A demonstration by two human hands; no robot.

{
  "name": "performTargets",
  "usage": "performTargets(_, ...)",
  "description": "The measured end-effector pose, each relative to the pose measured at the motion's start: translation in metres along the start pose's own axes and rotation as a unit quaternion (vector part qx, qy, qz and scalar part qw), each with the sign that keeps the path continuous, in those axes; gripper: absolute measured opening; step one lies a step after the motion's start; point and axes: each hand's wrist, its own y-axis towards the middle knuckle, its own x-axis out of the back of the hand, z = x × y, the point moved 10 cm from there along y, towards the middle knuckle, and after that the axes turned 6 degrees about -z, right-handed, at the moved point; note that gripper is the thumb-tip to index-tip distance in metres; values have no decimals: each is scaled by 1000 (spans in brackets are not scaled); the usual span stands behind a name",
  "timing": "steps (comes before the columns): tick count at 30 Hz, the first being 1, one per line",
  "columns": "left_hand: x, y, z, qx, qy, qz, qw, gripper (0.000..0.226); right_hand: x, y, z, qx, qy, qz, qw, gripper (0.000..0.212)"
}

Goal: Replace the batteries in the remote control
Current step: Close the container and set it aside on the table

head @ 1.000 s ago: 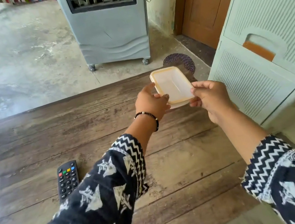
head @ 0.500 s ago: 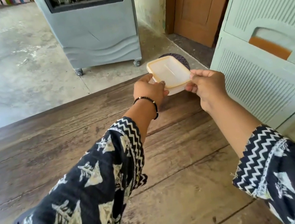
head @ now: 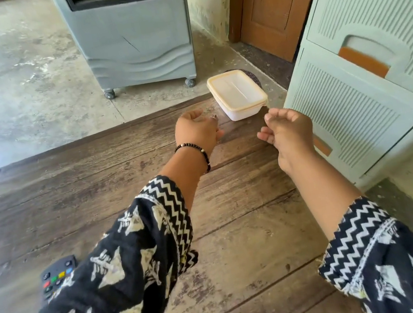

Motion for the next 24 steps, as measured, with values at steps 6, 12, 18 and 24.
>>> performTargets(6, 72, -66, -1, -62, 19, -11, 998, 32, -5, -89, 2, 33, -40, 87, 995, 16)
performTargets(12, 216, -163, 14, -145, 210, -138, 957, 27, -33, -232, -21, 30, -168, 260, 950, 12)
performTargets(18, 289, -208, 84, 6, 323, -158, 933, 54, -54, -322, -70, -11, -269, 348, 898, 18)
performTargets(24, 281, -217, 98, 20, 239, -86, 967, 36, -56, -353, -70, 32, -312, 367, 876, 34)
